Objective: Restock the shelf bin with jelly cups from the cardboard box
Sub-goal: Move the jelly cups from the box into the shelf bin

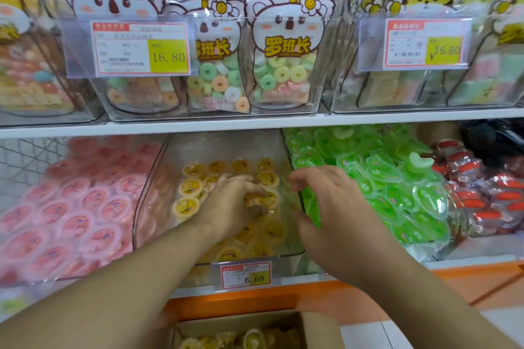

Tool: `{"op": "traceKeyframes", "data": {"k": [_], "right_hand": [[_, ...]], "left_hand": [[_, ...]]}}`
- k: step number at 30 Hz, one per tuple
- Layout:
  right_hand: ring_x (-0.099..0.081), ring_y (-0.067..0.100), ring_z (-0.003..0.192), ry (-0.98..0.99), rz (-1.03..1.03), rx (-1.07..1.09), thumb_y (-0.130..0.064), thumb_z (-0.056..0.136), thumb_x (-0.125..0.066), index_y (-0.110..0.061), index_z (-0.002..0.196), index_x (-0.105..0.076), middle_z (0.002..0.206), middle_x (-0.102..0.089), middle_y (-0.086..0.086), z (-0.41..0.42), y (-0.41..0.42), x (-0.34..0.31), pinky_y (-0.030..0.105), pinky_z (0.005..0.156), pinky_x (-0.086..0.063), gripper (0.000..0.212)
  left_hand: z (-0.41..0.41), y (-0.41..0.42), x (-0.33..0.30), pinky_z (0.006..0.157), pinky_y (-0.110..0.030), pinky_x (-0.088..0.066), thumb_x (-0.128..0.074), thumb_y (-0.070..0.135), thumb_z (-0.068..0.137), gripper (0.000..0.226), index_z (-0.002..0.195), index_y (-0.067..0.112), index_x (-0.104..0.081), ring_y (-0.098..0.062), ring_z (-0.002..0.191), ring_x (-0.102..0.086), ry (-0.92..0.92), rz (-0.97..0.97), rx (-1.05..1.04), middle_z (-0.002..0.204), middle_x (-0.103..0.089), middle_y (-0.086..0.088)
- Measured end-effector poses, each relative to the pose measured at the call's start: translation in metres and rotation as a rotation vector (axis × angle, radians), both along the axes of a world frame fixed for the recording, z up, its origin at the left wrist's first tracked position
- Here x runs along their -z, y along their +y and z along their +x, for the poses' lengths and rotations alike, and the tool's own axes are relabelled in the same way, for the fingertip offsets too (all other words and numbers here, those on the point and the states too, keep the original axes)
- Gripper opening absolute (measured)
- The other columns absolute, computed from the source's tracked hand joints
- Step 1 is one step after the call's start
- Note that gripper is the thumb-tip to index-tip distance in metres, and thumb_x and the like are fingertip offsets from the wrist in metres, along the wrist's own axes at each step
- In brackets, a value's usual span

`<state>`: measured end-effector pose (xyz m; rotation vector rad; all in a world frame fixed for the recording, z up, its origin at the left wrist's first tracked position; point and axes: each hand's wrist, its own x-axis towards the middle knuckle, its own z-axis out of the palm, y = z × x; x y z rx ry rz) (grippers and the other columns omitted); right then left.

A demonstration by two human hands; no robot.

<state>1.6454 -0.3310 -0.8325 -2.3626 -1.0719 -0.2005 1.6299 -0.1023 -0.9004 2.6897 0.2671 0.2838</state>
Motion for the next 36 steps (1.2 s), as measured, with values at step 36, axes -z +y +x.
{"op": "traceKeyframes", "data": {"k": [36], "right_hand": [[-0.063, -0.001, 0.091, 0.284, -0.047, -0.257, -0.011, 0.088, -0.071, -0.022, 0.112, -0.073, 0.103, -0.069, -0.011, -0.11, -0.008, 0.05, 0.01, 0.08, -0.047, 0.027]], "left_hand": [[-0.227, -0.046, 0.045, 0.079, -0.028, -0.056, -0.074, 0.038, 0.089, 0.009, 0.098, 0.037, -0.072, -0.001, 0.087, -0.067, 0.037, -0.452, -0.099, 0.094, -0.072, 0.019]]}}
